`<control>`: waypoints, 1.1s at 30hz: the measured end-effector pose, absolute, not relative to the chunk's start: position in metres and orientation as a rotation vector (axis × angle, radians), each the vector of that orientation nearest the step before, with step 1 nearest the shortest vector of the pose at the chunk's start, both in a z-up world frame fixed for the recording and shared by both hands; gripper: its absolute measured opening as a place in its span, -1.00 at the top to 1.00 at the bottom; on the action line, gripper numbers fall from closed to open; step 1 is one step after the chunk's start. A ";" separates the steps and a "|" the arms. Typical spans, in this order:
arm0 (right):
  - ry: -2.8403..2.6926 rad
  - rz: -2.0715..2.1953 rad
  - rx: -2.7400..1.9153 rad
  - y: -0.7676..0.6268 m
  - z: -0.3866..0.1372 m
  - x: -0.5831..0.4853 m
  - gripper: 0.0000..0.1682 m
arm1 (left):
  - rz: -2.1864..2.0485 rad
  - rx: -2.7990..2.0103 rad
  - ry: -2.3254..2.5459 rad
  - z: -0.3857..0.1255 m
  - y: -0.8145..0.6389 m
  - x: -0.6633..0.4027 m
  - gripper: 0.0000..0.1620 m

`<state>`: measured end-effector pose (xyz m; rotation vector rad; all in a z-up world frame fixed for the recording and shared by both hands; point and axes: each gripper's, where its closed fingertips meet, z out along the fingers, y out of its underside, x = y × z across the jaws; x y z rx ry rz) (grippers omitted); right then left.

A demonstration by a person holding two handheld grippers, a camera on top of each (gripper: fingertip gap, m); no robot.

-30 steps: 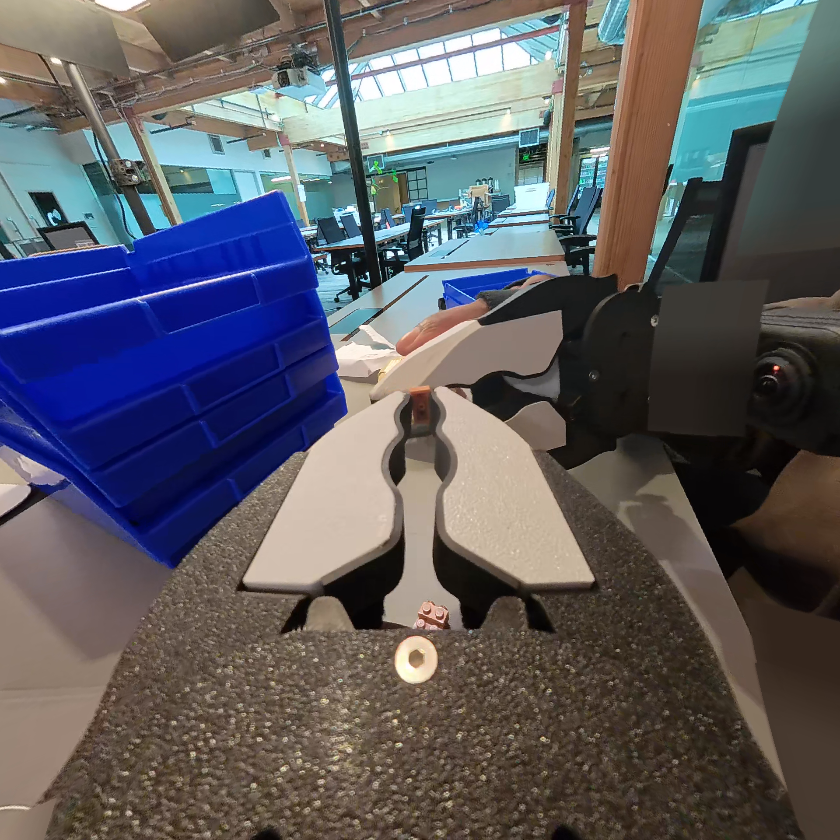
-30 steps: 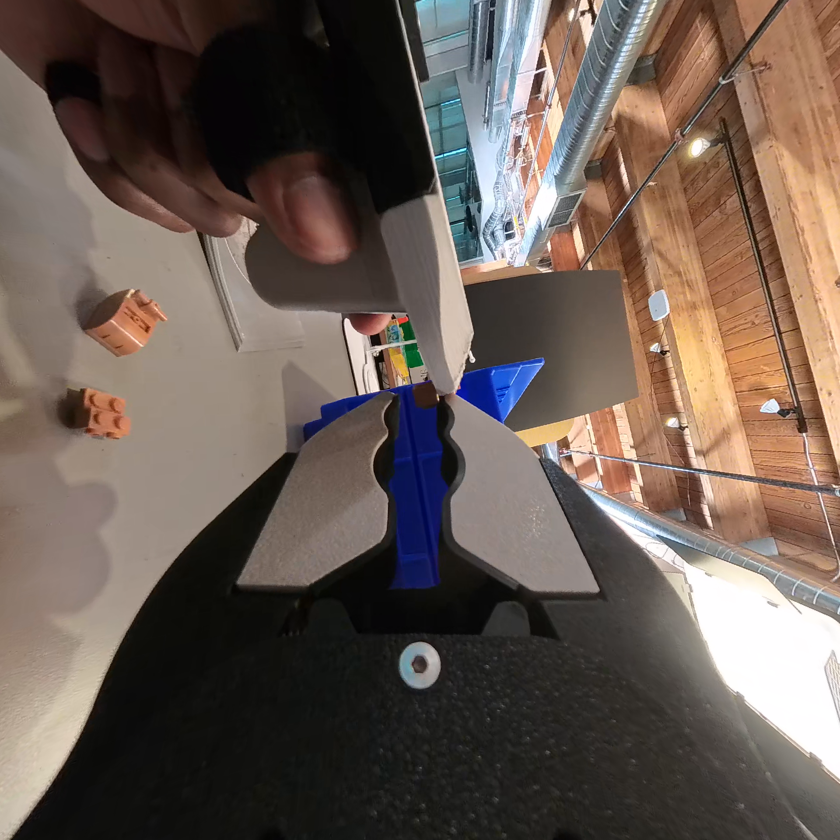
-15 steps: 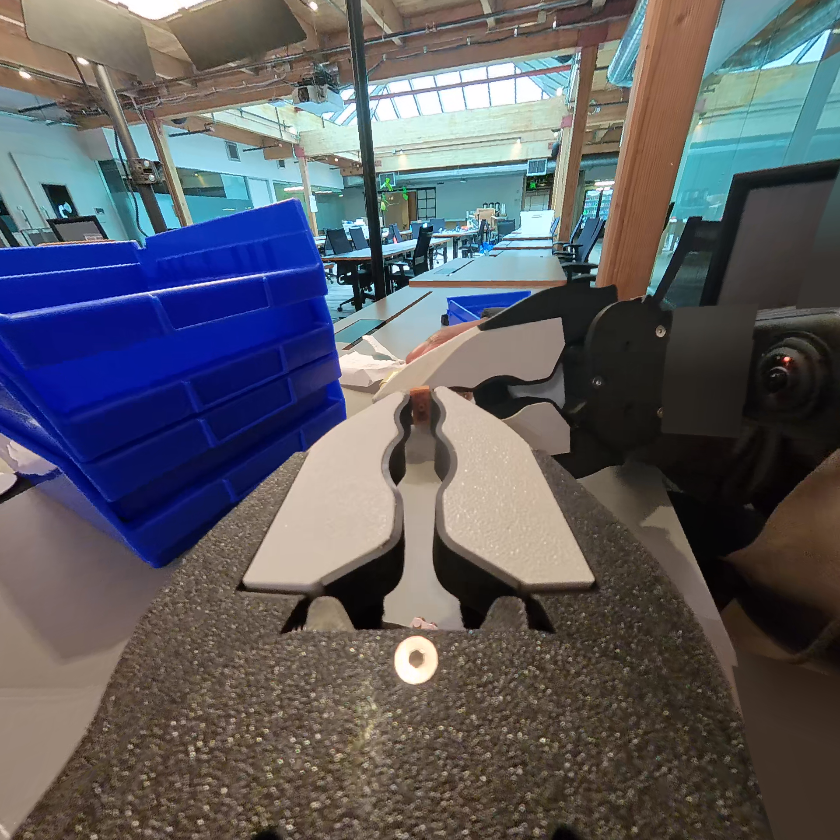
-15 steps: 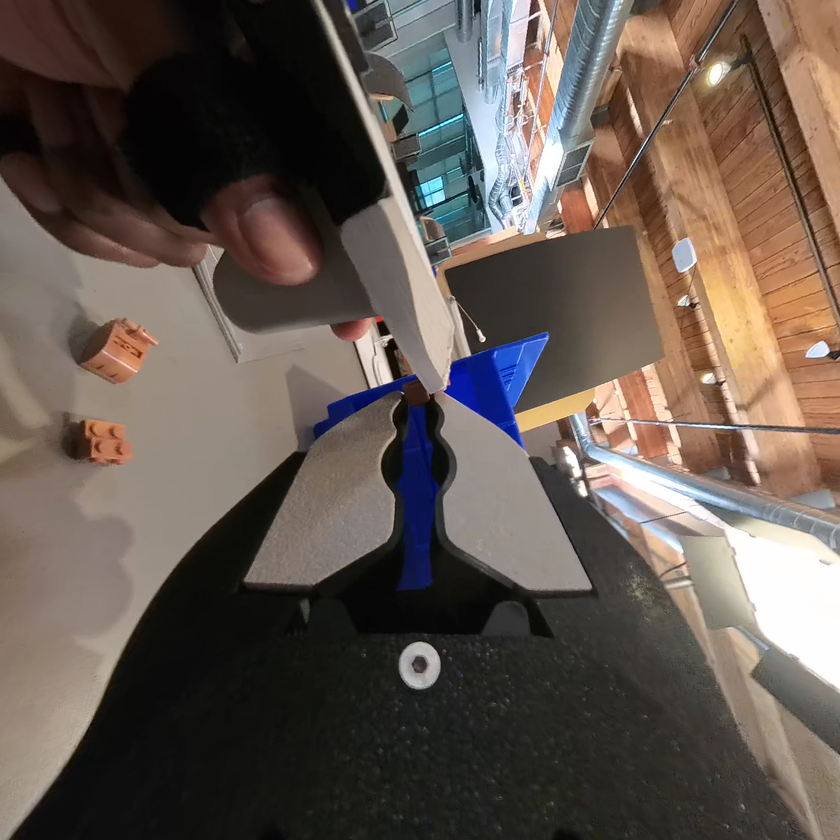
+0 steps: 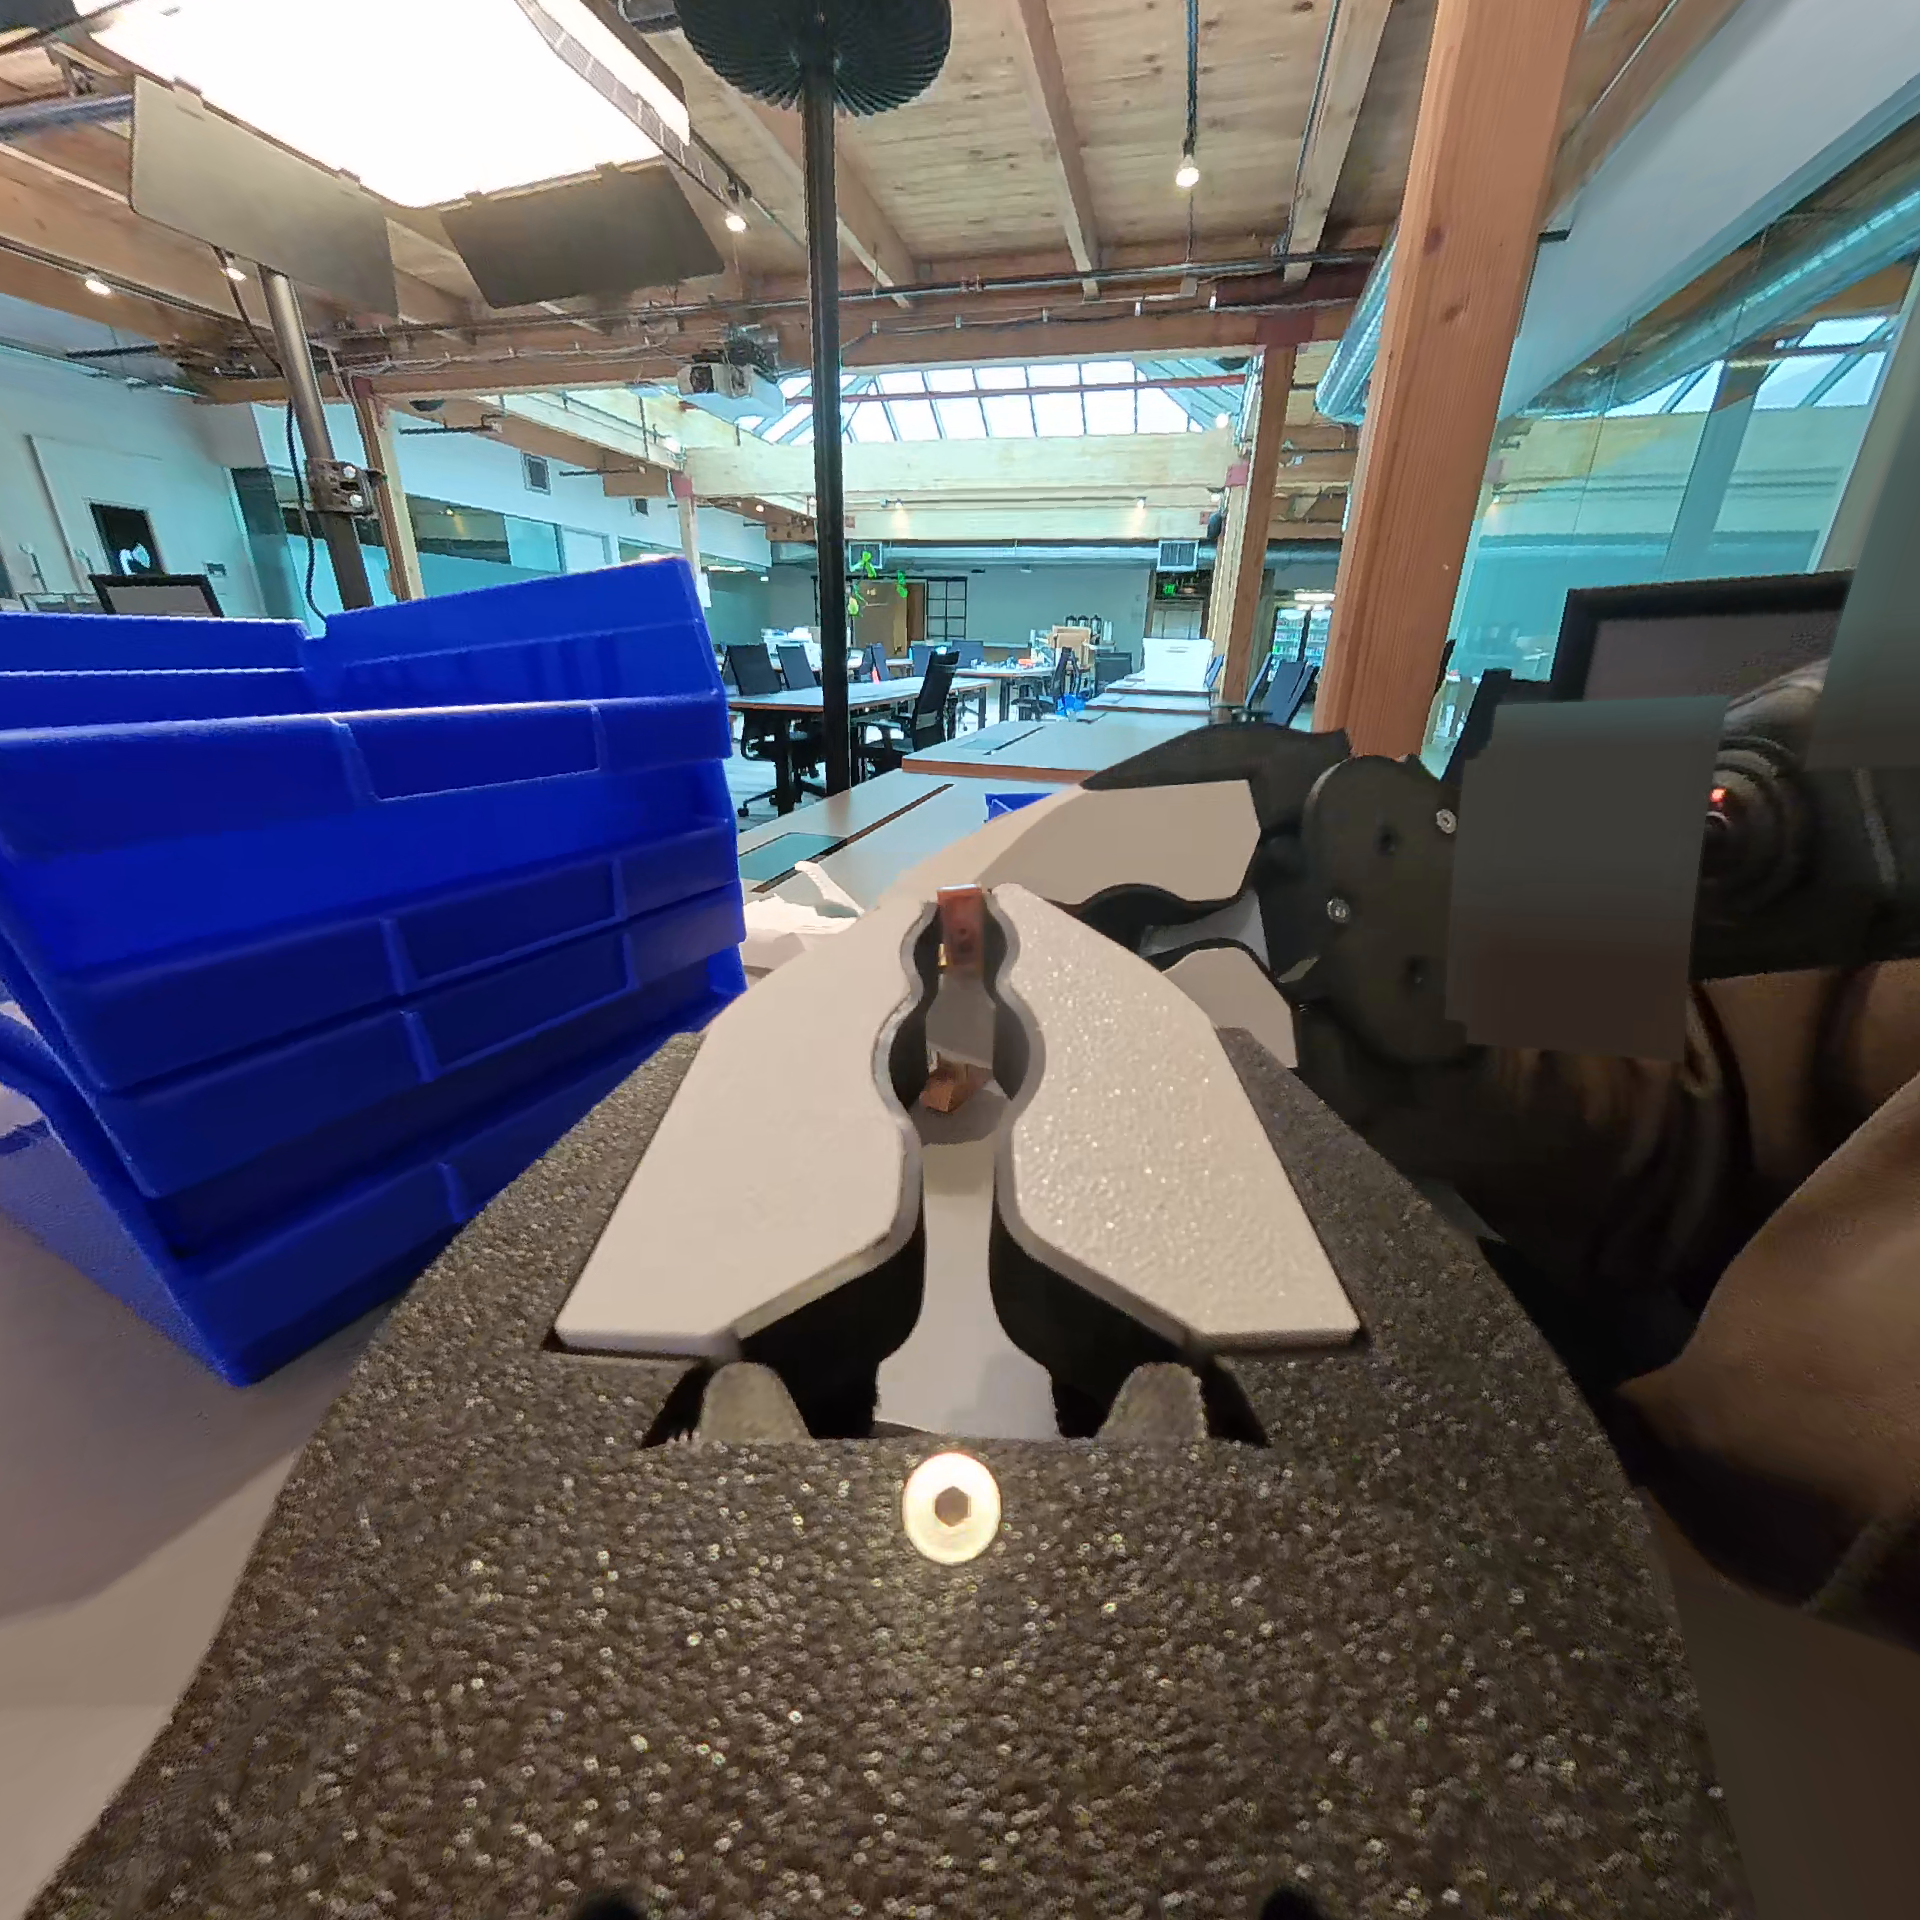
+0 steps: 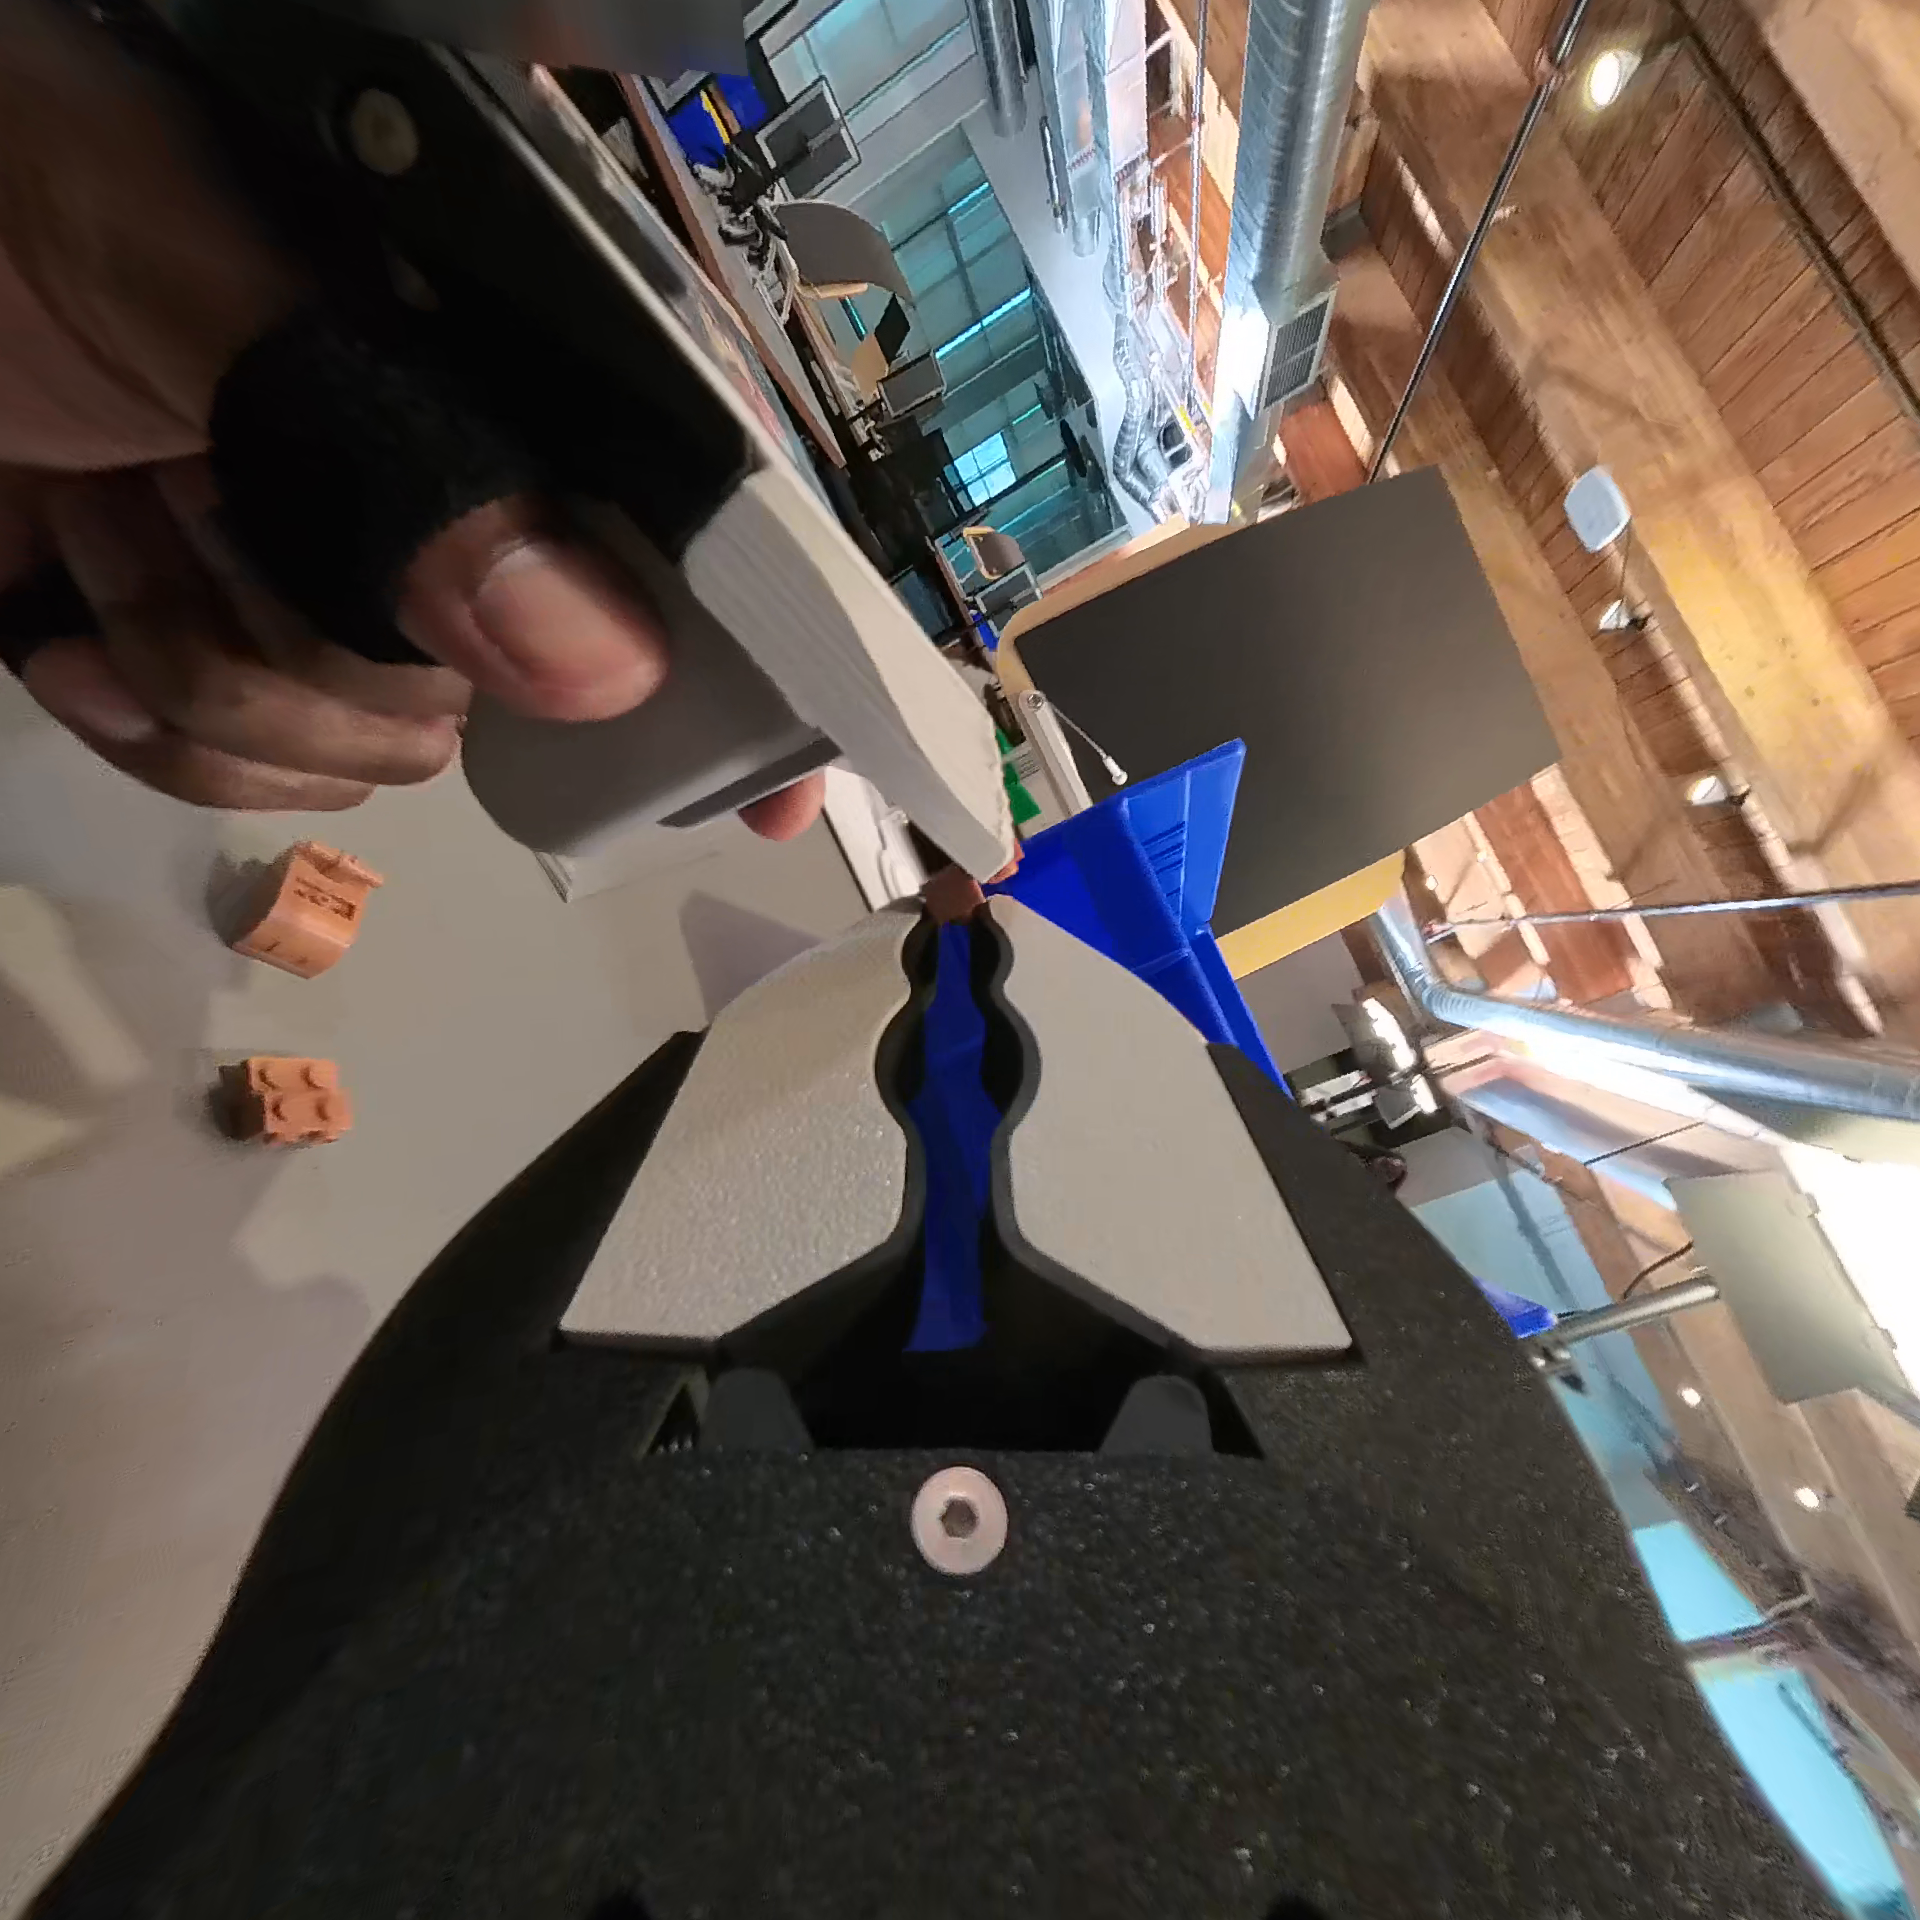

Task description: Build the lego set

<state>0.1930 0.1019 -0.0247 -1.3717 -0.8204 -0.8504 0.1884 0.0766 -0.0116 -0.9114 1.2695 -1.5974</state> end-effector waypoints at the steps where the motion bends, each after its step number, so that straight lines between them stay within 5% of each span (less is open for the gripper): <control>1: -0.834 -0.874 -1.352 0.101 -0.025 0.193 0.93 | -1.589 -0.915 1.284 -0.013 0.076 0.189 0.91; 33: -0.851 -1.017 -1.339 0.103 -0.029 0.200 0.91 | -1.448 -0.941 1.305 -0.020 0.078 0.194 0.91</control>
